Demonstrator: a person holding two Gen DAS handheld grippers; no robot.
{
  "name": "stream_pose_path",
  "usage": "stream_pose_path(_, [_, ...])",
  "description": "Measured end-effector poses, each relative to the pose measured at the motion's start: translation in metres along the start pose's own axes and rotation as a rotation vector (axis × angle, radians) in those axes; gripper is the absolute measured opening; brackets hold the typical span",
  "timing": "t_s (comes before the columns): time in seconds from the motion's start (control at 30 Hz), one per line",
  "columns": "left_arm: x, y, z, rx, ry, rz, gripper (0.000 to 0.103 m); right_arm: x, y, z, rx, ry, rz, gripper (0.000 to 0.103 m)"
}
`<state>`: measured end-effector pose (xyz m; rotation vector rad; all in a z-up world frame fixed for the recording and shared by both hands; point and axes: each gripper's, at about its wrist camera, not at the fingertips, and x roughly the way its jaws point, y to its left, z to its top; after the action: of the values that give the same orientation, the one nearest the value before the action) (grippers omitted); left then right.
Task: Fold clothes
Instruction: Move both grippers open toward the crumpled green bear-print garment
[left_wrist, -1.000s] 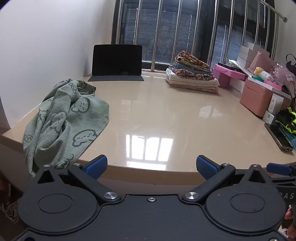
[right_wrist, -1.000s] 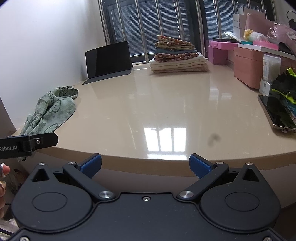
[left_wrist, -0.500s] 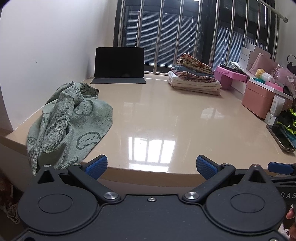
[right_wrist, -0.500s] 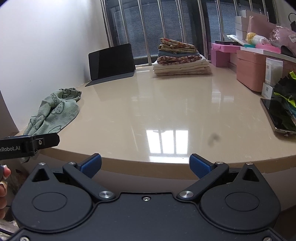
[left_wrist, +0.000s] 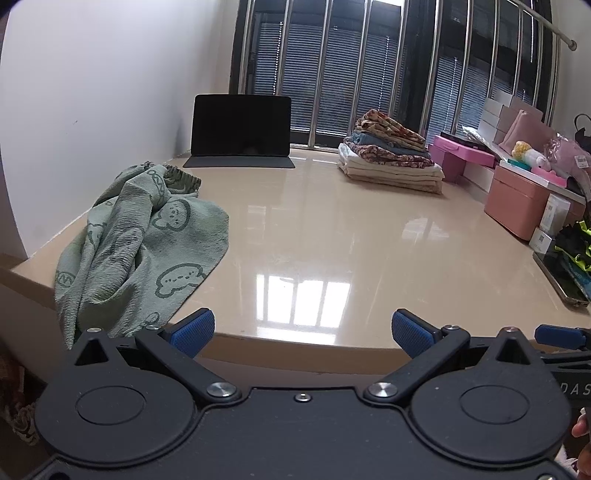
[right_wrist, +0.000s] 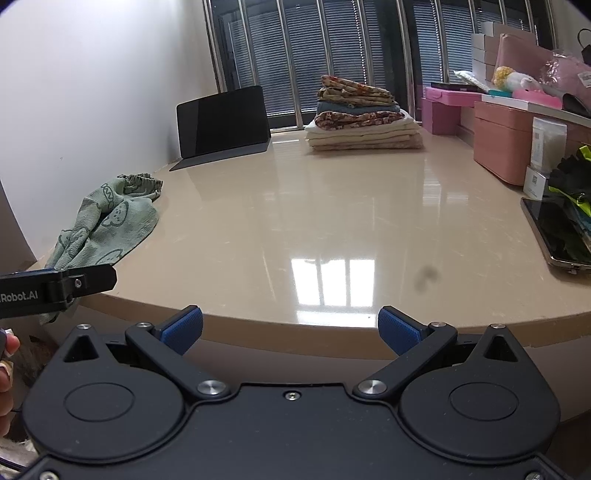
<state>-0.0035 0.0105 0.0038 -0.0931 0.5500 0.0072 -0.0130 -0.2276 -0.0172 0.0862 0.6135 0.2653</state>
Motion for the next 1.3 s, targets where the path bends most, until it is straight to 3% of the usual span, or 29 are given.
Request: stream_pose_path(1.3, [0.012, 0.022, -0.003, -0.044, 0.020, 0.005, 0.103, 0.018, 0.014, 0.004, -0.057, 0.041, 0.023, 0.103])
